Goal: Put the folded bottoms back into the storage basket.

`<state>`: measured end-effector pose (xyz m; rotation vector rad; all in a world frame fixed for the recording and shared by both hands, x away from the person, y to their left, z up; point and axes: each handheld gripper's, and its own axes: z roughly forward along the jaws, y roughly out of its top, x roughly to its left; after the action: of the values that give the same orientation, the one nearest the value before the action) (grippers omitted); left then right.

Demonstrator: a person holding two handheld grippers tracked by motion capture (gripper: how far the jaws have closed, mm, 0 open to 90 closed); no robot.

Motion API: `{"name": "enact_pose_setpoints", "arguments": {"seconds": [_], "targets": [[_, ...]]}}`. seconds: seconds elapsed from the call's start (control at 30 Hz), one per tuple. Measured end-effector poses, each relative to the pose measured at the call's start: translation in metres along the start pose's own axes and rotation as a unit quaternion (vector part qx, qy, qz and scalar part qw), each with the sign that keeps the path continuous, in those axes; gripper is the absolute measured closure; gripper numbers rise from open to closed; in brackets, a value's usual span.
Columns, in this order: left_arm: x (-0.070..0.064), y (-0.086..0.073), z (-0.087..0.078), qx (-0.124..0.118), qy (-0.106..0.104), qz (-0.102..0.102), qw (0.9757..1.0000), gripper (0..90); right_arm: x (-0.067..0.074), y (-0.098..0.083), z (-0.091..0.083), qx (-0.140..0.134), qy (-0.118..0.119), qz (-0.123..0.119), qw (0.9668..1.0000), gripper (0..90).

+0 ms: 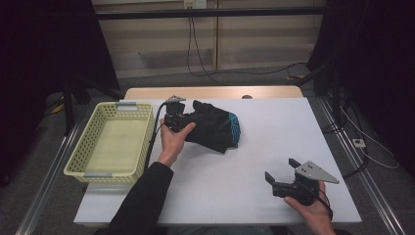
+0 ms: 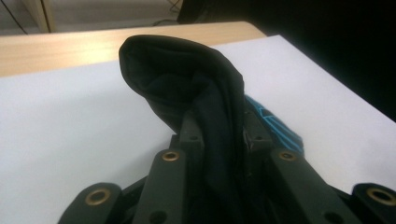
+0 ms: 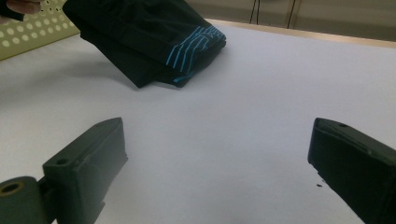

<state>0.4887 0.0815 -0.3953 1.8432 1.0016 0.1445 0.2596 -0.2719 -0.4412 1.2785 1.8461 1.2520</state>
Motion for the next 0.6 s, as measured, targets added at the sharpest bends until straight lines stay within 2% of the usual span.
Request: {"name": "enact_pose_setpoints", "arguments": {"seconds": [0.3, 0.6], "targets": [[-0.008, 0.005, -0.008, -0.008, -0.007, 0.015, 0.9998, 75.8, 0.0, 0.0, 0.0, 0.0, 0.0, 0.001, 1.0, 4.1], [-0.016, 0.012, -0.018, -0.011, 0.002, 0.04, 0.9991, 75.8, -0.001, 0.0, 0.0, 0.0, 0.0, 0.002, 1.0, 4.1]]}}
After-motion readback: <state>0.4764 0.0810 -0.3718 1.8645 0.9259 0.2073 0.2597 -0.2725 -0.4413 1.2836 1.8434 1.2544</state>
